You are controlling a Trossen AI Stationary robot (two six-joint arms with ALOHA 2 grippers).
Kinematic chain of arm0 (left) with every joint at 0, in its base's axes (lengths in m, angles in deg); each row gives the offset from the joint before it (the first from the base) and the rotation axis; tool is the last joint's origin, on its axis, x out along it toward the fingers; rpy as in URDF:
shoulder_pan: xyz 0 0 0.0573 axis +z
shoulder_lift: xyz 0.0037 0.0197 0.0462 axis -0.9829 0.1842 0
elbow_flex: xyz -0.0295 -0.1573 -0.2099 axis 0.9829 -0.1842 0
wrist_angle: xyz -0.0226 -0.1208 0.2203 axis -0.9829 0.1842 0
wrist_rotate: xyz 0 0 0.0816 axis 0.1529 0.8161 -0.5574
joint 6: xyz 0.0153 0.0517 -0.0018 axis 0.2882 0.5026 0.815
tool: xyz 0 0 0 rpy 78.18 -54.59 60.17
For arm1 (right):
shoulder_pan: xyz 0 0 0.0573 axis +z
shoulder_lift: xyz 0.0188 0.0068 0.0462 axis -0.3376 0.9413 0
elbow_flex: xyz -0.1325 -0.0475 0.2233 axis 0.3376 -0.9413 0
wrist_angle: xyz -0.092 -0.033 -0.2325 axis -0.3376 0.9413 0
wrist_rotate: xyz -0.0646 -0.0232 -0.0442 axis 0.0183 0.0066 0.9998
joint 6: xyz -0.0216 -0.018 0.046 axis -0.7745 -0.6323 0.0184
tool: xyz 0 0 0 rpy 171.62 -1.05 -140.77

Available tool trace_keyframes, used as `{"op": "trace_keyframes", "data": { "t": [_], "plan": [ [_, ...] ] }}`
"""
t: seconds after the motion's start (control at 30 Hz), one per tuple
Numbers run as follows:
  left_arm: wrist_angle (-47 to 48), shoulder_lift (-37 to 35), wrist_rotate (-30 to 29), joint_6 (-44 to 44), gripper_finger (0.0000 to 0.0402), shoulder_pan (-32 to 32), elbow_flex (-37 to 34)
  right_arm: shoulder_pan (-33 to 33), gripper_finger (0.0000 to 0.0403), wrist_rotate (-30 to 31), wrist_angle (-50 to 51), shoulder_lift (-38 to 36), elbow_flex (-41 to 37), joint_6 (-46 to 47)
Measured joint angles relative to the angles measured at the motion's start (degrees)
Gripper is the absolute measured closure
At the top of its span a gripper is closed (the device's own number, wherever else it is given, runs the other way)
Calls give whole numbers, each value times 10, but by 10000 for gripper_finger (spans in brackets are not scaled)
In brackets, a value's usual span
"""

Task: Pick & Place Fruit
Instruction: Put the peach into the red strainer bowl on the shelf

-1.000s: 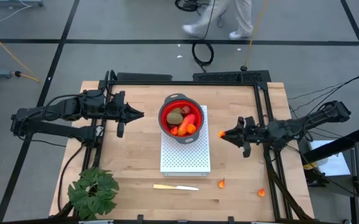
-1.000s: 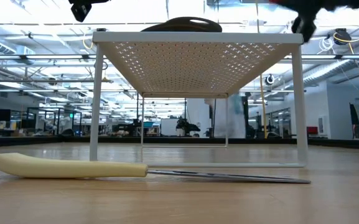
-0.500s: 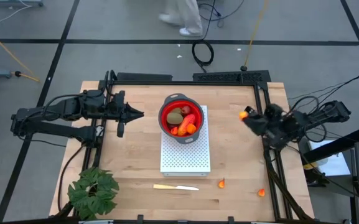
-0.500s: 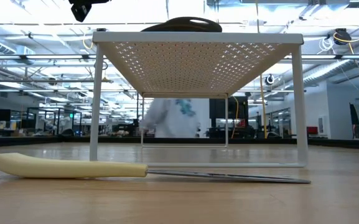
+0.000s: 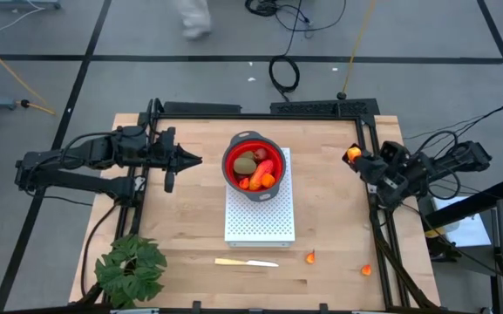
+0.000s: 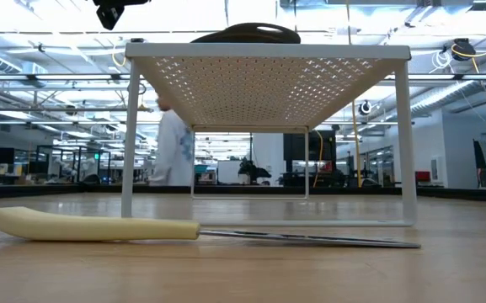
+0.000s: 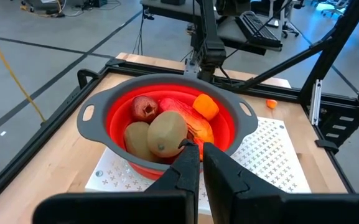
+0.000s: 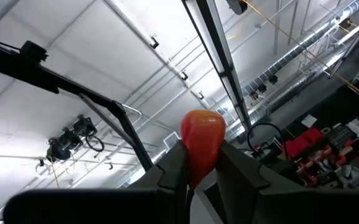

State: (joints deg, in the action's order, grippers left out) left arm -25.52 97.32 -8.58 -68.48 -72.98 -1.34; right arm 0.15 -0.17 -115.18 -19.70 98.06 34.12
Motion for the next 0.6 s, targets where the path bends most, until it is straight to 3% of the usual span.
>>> {"op": "trace_keyframes", "data": {
  "t": [0.13, 0.33, 0.47, 0.6],
  "plan": [
    [0, 0, 0, 2, 382, 0, 0, 0, 340, -27, 10, 0, 0, -10],
    [0, 0, 0, 33, 382, 0, 0, 0, 342, -118, 56, 0, 0, -110],
    [0, 0, 0, 26, 382, 0, 0, 0, 341, -115, 111, 0, 0, -196],
    [0, 0, 0, -2, 382, 0, 0, 0, 338, -65, 152, 2, 0, -266]
  ]
}}
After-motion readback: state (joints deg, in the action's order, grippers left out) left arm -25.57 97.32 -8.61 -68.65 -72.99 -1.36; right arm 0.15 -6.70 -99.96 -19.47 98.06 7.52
